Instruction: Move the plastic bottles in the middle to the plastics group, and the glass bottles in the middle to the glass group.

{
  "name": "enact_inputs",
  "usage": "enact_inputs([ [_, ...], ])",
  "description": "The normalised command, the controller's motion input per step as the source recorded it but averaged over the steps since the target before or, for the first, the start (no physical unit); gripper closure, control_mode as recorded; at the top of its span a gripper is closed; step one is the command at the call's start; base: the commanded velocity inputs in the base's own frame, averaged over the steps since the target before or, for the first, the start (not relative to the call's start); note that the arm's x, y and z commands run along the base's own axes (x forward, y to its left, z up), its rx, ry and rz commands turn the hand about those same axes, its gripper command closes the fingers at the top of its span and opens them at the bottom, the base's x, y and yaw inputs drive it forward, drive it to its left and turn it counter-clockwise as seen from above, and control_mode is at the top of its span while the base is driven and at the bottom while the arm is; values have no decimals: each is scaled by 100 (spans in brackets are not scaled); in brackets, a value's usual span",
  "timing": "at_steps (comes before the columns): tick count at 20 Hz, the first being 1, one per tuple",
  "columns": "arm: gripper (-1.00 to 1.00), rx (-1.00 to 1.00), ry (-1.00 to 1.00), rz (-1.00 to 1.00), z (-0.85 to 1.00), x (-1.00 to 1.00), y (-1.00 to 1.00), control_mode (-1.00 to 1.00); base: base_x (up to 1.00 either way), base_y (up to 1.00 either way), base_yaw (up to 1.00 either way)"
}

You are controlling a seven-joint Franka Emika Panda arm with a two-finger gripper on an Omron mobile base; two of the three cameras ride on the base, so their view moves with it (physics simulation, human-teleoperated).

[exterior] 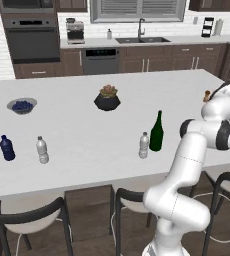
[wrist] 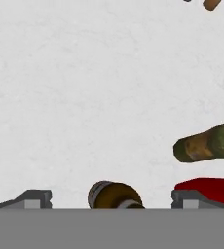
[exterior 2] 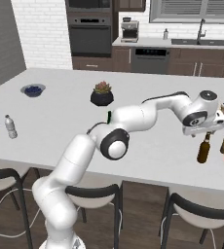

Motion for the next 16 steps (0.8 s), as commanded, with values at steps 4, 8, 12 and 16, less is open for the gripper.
enact_inputs([
  [4,-100,0,-3,0,34,0,39,-100,0,0,0],
  [8,-100,0,-4,0,26,-15,52,-100,0,0,0],
  [12,-100,-1,0,0,7,-40,66,-100,0,0,0],
  [16,-100,-2,0,-2,7,-31,80,-100,0,0,0],
])
